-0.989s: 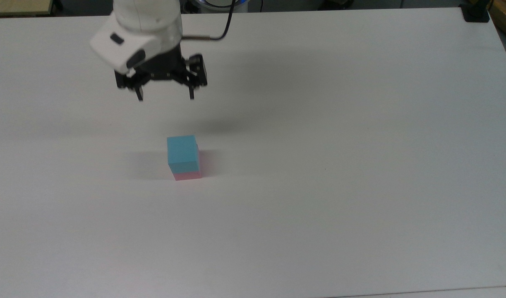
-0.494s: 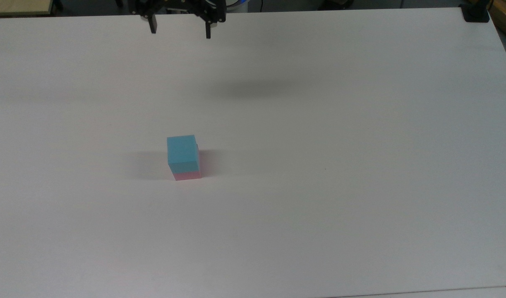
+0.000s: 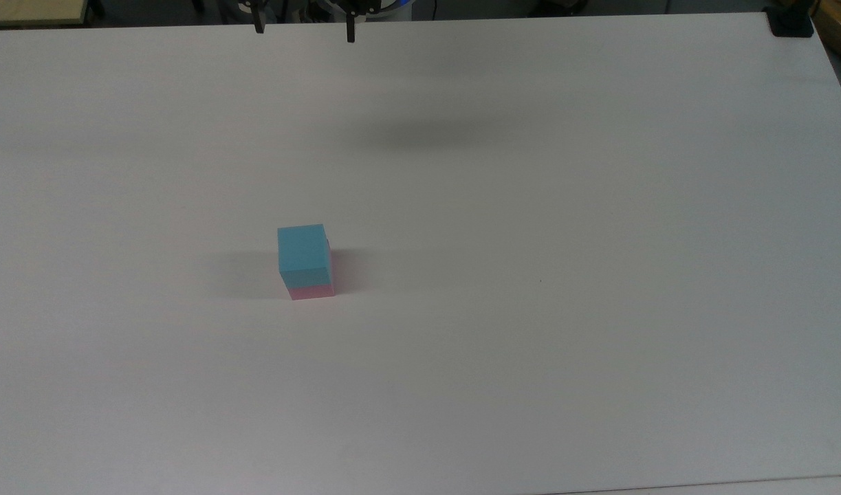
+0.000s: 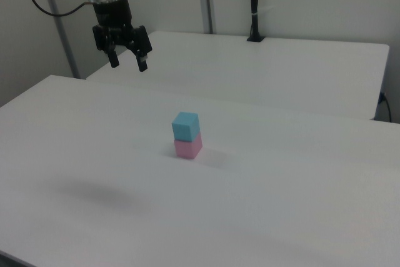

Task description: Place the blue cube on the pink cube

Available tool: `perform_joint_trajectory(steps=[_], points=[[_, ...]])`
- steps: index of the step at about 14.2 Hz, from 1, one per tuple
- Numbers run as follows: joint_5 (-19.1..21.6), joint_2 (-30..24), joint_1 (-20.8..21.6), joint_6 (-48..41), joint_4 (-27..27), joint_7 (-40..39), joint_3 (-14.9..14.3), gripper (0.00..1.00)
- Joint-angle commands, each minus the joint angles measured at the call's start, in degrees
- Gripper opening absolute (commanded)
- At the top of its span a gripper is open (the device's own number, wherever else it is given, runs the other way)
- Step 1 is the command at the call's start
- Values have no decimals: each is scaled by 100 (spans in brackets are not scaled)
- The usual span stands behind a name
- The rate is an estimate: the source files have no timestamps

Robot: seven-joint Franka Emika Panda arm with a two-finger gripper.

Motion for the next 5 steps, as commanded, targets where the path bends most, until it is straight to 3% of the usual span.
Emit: perform_joint_trajectory(steps=[1, 5], points=[[66, -283, 48, -9, -242, -10, -34, 100], [180, -293, 65, -9, -242, -18, -17, 100]])
